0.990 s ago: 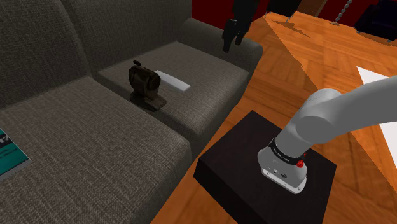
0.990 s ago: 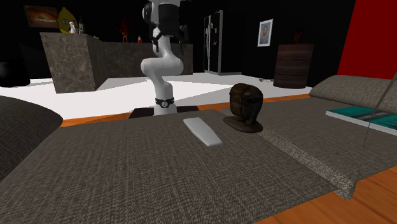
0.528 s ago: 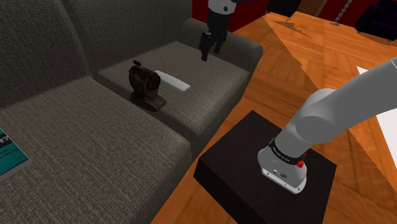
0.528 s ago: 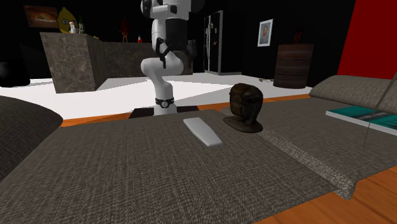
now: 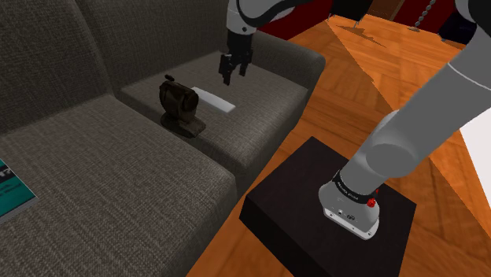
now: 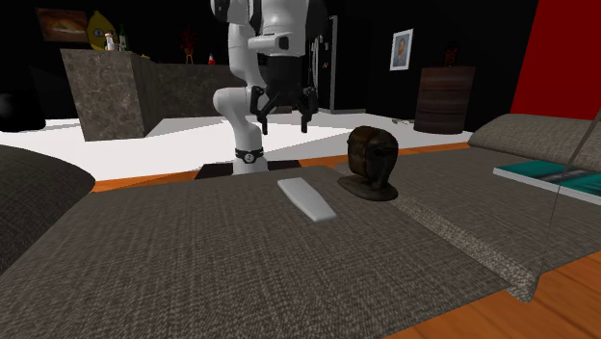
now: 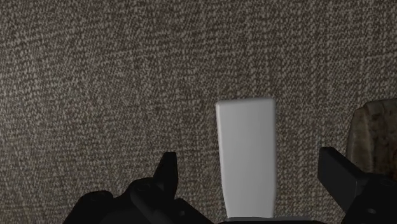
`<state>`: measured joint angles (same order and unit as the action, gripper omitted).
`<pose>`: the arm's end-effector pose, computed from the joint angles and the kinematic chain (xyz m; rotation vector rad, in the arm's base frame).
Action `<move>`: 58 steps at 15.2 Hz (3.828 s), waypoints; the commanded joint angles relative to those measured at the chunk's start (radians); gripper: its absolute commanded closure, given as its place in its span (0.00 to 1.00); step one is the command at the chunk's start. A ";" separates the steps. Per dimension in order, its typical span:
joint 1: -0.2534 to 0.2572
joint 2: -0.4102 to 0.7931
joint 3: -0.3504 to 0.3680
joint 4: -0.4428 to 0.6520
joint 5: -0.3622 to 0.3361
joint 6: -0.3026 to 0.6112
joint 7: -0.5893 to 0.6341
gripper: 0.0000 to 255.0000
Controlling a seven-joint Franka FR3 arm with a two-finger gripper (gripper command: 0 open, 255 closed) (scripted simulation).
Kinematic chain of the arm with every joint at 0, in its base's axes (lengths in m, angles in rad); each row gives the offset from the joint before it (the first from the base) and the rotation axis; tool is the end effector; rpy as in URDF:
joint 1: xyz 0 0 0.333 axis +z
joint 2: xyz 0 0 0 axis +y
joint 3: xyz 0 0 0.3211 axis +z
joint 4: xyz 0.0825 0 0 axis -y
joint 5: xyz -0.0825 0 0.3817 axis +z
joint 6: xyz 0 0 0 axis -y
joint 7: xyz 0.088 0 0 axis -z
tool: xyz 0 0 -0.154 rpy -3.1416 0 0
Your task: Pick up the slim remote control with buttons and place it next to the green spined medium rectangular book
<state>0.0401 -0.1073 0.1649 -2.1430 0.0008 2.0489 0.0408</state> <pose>0.5050 0.1060 0.4101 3.1158 0.2545 0.0215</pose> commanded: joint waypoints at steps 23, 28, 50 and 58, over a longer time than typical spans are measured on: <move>0.027 0.427 0.006 0.218 -0.078 0.192 0.036 0.00; 0.027 0.426 0.006 0.218 -0.078 0.192 0.036 1.00; 0.021 0.332 0.014 0.314 -0.054 0.004 0.019 1.00; 0.106 0.355 0.063 0.367 -0.071 -0.031 0.156 1.00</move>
<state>0.1324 0.2395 0.2203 -1.7849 -0.0662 2.0192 0.1731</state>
